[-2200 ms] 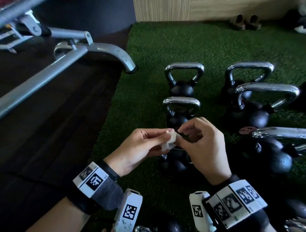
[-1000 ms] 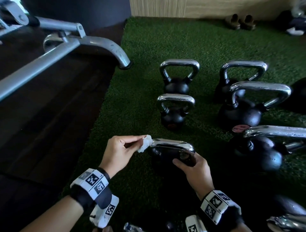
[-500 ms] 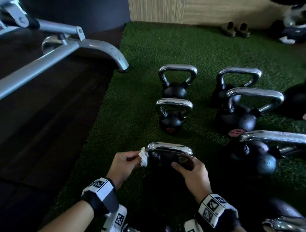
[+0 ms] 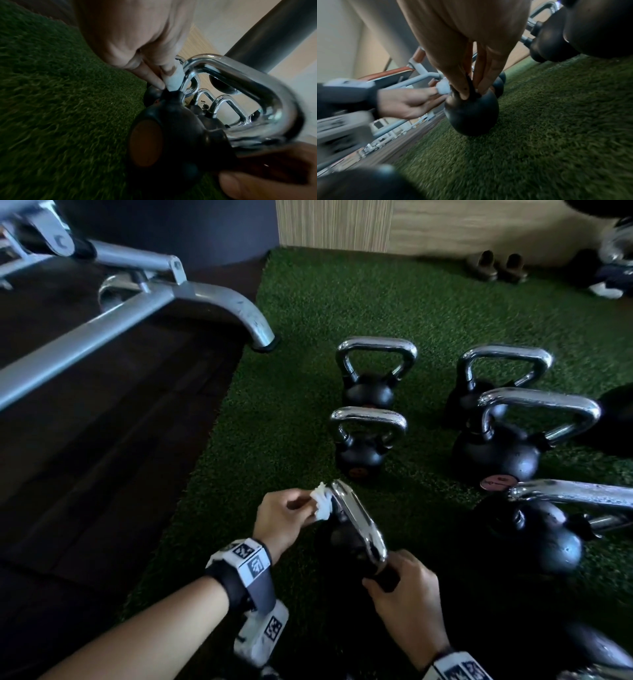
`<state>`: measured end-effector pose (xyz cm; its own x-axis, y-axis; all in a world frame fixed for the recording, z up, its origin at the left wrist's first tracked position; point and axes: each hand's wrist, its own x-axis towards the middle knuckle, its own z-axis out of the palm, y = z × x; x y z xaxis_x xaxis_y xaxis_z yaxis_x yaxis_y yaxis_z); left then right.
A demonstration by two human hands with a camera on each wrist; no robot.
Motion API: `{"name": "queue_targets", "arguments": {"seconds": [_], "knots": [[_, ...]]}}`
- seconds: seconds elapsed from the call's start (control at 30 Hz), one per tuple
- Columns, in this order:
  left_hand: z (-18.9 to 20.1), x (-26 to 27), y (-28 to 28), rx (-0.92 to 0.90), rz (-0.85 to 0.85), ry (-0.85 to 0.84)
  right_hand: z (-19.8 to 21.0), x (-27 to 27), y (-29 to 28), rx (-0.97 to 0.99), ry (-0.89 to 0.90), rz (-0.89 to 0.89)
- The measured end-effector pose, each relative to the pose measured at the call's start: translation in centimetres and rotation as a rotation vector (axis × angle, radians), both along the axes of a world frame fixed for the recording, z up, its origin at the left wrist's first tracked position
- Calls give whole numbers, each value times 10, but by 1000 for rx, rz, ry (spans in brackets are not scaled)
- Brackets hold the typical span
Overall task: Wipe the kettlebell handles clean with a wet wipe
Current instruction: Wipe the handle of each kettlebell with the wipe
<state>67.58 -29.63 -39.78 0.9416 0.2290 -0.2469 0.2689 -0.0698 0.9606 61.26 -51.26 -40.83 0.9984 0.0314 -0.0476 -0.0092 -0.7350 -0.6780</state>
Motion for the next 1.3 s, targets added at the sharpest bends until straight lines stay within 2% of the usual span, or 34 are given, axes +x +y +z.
{"name": "queue_targets", "arguments": {"seconds": [0.07, 0.17, 0.3, 0.37, 0.47, 0.6, 0.67, 0.8, 0.9, 1.0, 1.17, 1.3], "knots": [[1, 13, -4, 19, -55, 10, -5, -6, 1, 2, -19, 96], [2, 23, -10, 99, -226, -17, -4, -7, 2, 88, -45, 182], [6, 22, -11, 398, -359, -46, -5, 17, -4, 159, -83, 48], [11, 22, -13, 461, -375, -33, -10, 27, -3, 127, -11, 37], [22, 25, -17, 512, -344, -14, -15, 33, 5, 241, 151, 66], [41, 25, -20, 498, -345, -194, -18, 33, 5, 280, 160, 37], [46, 28, -21, 488, -383, -221, -19, 34, 3, 303, 174, 17], [53, 32, -20, 423, -378, -111, -17, 36, 3, 306, 179, 27], [55, 19, -15, 366, -379, -126, -18, 37, 3, 328, 183, 13], [56, 8, -11, 252, -406, -100, -19, 36, 3, 329, 184, 23], [56, 10, -9, -9, -320, 52, -17, 40, 6, 341, 180, 12], [57, -3, -1, -23, -491, 104, -21, 36, 5, 337, 162, 9]]}}
